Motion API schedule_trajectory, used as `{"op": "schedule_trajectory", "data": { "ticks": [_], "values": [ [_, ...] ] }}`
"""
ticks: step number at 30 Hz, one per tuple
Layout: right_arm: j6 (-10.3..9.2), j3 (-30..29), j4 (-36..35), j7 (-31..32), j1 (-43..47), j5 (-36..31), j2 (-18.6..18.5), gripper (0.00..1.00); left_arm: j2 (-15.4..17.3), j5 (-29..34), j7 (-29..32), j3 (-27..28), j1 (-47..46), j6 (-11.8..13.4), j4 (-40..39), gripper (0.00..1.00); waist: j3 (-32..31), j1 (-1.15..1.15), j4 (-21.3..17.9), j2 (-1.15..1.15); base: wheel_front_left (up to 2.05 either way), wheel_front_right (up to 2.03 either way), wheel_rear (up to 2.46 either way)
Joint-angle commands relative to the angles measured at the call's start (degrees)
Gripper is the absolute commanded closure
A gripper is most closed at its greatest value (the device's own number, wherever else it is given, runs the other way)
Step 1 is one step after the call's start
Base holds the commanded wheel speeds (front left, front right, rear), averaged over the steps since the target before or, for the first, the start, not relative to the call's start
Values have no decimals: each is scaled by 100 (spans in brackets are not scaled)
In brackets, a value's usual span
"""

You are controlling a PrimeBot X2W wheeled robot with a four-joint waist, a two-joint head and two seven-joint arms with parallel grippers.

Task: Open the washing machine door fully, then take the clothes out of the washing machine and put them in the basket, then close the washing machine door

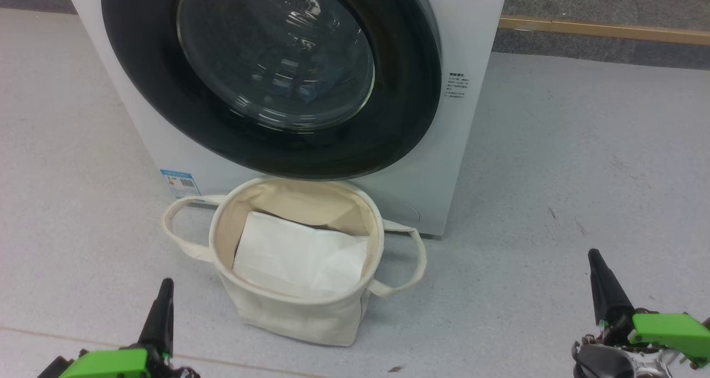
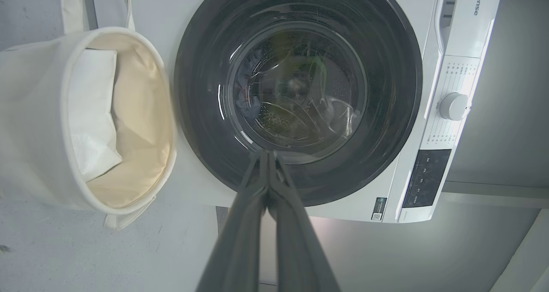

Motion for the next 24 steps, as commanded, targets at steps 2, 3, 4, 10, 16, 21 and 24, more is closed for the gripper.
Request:
{"op": "schedule_trajectory", "data": {
  "ticks": [2, 3, 4, 10, 16, 21, 24],
  "values": [
    [1, 113, -230, 46, -84, 34, -46, 100, 35, -25, 44, 192, -138, -40, -214, 100, 0, 0, 0, 0, 0, 0, 0],
    [1, 113, -230, 46, -84, 34, -46, 100, 35, -25, 44, 192, -138, -40, -214, 100, 0, 0, 0, 0, 0, 0, 0],
    [1, 113, -230, 46, -84, 34, -46, 100, 35, -25, 44, 192, -138, -40, -214, 100, 0, 0, 0, 0, 0, 0, 0],
    [1, 113, -230, 46, -84, 34, -46, 100, 35, -25, 44, 192, -138, -40, -214, 100, 0, 0, 0, 0, 0, 0, 0],
    [1, 113, -230, 46, -84, 34, -46, 100, 35, -25, 44, 192, -138, -40, -214, 100, 0, 0, 0, 0, 0, 0, 0],
    [1, 113, -230, 46, -84, 34, -46, 100, 35, -25, 44, 192, -138, -40, -214, 100, 0, 0, 0, 0, 0, 0, 0],
    [1, 113, -230, 46, -84, 34, -46, 100, 35, -25, 44, 192, -138, -40, -214, 100, 0, 0, 0, 0, 0, 0, 0]
  ]
}}
